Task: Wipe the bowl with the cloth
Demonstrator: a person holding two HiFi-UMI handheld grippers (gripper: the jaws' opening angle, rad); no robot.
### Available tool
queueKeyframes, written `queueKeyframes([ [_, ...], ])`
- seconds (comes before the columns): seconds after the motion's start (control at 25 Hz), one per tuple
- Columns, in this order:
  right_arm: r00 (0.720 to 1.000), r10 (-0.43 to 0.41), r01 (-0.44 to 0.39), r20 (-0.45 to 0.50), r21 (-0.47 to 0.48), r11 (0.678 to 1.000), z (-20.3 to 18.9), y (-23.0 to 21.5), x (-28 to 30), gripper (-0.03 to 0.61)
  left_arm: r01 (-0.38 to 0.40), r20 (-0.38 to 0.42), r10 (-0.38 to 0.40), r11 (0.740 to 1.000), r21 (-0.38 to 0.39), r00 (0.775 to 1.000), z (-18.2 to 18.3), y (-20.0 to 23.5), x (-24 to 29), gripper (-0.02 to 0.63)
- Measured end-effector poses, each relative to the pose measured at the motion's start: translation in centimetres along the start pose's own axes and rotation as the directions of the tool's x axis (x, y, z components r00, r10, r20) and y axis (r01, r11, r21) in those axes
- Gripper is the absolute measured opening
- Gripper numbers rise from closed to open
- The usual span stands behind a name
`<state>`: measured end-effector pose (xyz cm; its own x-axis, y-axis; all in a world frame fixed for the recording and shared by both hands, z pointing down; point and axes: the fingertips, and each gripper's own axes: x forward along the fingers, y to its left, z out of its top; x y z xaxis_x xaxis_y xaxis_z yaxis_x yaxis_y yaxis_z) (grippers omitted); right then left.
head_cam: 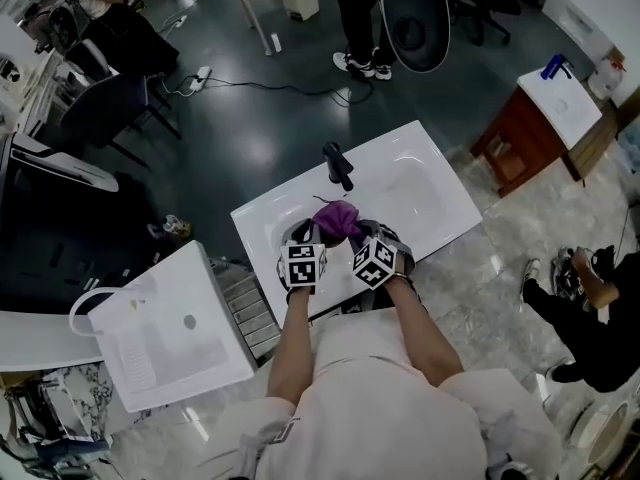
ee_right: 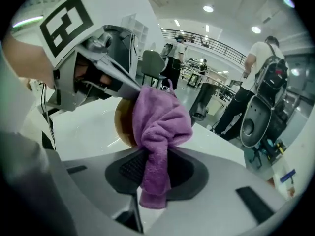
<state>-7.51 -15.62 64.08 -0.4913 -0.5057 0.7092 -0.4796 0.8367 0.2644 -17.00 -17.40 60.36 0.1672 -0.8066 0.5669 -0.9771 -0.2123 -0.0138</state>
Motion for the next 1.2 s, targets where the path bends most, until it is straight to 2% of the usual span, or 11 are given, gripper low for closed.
queueKeyframes([
  [0.12,0.999,0.031,-0.035,-0.034,-0.127,0.991,0.3,1.9,0.1,0.092,-0.005,0.023,0.006,0.999,-0.036,1.000,0.5,0.2,-0.4,0.031],
  [0.2,0.997,0.051,-0.061,-0.053,-0.220,0.974,0.8,3.1,0.2,0.092,0.002,0.030,0.000,0.999,-0.051,1.000,0.9,0.2,-0.6,0.032],
  [0.36,0.993,0.096,-0.118,-0.076,-0.393,0.912,1.6,5.4,0.4,0.091,0.066,0.033,-0.064,0.996,-0.054,0.997,1.2,-1.0,-0.7,0.038],
  [0.48,0.990,0.110,-0.137,-0.085,-0.462,0.876,2.1,5.9,0.2,0.091,0.134,0.024,-0.133,0.990,-0.036,0.991,1.1,-2.3,-0.6,0.041],
  [0.6,0.991,0.113,-0.136,-0.078,-0.438,0.889,2.2,5.4,0.1,0.091,0.198,0.016,-0.198,0.980,-0.025,0.980,1.0,-4.0,-0.7,0.038],
  [0.88,1.000,0.007,-0.007,-0.001,-0.290,0.957,3.1,2.1,-0.9,0.092,0.244,0.000,-0.244,0.970,0.013,0.970,1.6,-5.4,-0.7,0.029],
  [1.2,0.994,-0.111,0.110,-0.007,-0.086,0.990,1.7,-1.3,-1.2,0.092,0.238,-0.063,-0.231,0.954,0.181,0.971,1.0,-6.9,0.2,0.026],
])
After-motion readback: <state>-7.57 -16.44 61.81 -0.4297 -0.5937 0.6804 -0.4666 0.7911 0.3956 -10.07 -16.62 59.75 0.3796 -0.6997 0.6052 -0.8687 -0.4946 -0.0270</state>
